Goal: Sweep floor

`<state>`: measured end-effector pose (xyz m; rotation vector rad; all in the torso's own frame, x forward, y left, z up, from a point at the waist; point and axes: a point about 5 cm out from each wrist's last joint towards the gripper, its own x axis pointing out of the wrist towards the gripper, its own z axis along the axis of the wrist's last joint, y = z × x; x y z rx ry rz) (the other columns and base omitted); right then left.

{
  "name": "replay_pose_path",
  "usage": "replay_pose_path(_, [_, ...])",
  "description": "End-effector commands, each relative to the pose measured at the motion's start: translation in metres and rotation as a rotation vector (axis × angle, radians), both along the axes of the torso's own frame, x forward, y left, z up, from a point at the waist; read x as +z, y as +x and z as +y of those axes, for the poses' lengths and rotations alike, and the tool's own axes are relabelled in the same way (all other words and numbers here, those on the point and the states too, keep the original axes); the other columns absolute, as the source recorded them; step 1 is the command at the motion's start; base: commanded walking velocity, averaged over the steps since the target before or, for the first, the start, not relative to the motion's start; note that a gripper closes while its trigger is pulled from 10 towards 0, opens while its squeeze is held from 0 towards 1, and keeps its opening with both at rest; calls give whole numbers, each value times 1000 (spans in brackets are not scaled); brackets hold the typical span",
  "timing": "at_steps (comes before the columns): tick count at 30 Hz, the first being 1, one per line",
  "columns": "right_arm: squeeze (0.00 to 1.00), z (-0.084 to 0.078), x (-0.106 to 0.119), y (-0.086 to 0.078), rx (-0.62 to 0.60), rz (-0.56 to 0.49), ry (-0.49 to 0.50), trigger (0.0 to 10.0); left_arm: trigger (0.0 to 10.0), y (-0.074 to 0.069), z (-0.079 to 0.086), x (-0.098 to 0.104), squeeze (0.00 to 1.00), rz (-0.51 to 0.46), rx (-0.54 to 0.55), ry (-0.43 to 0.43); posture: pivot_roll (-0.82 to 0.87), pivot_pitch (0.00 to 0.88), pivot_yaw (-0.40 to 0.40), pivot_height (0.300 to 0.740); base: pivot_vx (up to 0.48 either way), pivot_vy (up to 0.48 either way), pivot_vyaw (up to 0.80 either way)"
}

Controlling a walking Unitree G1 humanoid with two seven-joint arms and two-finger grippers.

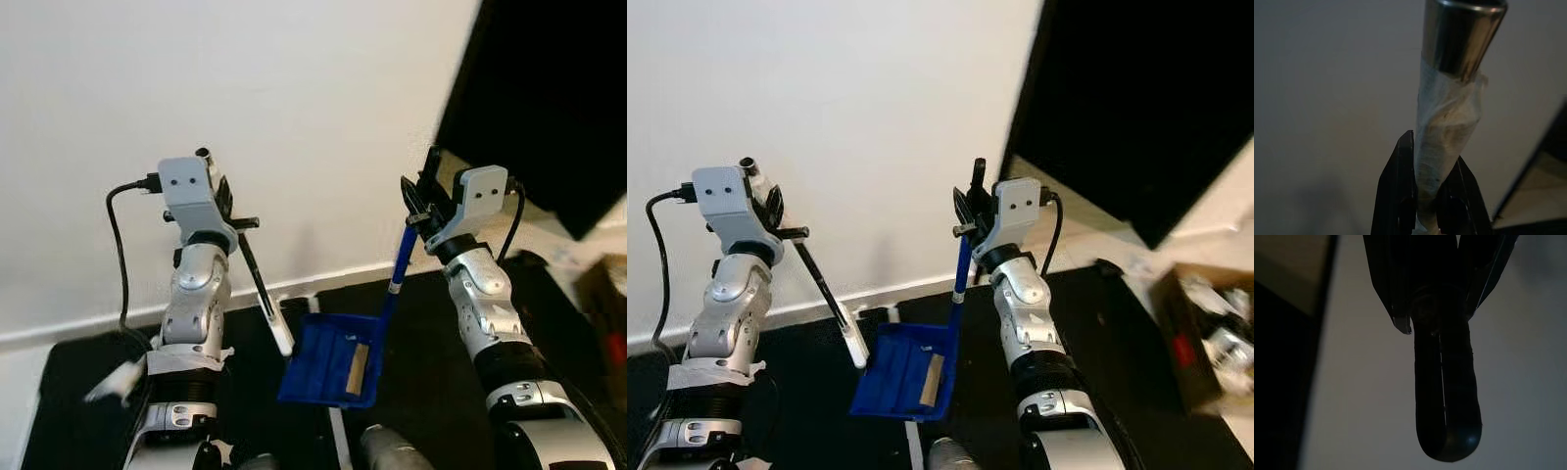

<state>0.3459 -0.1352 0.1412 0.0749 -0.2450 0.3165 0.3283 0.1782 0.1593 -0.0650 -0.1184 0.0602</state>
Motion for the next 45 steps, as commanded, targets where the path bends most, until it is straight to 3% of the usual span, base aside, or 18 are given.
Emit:
replay_pose_path(1, [0, -2, 8, 2, -15, -42, 32, 10000, 10000, 3, -5, 11, 0, -60, -21, 3, 17, 0, 15, 740, 0, 0, -781])
replay_pose_path(45, [0, -6, 8, 2, -35, -44, 36, 10000, 10000, 6, -11, 9, 0, -60, -48, -11, 2, 0, 22, 740, 0, 0, -781])
